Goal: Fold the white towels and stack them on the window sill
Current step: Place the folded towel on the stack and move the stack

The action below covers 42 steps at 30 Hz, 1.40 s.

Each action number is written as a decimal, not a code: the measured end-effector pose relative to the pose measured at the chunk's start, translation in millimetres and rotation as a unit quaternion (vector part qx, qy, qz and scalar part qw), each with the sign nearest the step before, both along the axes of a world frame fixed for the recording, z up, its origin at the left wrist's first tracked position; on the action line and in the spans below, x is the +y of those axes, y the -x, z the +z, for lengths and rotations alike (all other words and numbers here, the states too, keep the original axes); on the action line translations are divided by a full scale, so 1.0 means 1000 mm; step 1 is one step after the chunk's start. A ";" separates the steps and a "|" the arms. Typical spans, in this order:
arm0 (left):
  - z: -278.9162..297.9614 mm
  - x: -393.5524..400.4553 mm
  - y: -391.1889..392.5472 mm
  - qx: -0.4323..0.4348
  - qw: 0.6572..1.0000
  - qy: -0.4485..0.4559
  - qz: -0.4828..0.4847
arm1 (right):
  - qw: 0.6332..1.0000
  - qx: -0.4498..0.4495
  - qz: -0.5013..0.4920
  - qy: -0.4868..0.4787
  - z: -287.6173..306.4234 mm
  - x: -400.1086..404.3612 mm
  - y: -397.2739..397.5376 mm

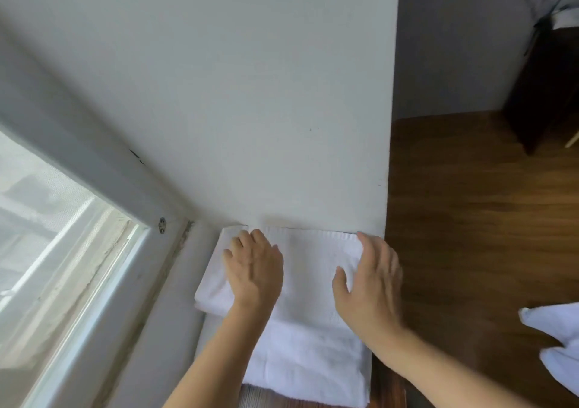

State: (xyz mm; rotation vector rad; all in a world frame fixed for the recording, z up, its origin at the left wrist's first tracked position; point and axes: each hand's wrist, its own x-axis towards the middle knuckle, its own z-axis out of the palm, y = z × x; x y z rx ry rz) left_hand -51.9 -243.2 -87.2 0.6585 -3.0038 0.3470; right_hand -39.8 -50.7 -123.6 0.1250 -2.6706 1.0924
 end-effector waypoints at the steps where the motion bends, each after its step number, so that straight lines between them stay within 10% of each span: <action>1: -0.007 0.002 -0.005 -0.003 1.000 -0.031 0.002 | 0.993 0.079 0.088 -0.014 0.008 -0.011 -0.007; 6: -0.048 -0.046 -0.017 -0.013 0.998 -0.055 0.017 | 0.902 0.065 0.391 -0.171 0.003 -0.095 0.022; 11: -0.054 -0.067 -0.020 0.008 0.992 -0.125 0.021 | 0.864 0.069 0.421 -0.269 -0.023 -0.110 0.038; 18: -0.056 -0.062 -0.014 0.046 0.981 -0.185 0.048 | 0.906 0.054 0.317 -0.274 -0.047 -0.032 0.030; 30: -0.033 0.001 0.047 -0.134 0.936 -0.183 0.268 | 0.962 0.119 -0.007 0.244 -0.090 -0.018 -0.007; 36: -0.060 0.097 0.031 0.007 0.983 -0.106 0.151 | 0.875 -0.232 -0.042 0.423 -0.100 -0.004 0.000; 42: -0.086 0.122 0.020 0.039 0.992 -0.070 0.098 | 0.826 -0.321 0.070 0.459 -0.129 0.016 -0.002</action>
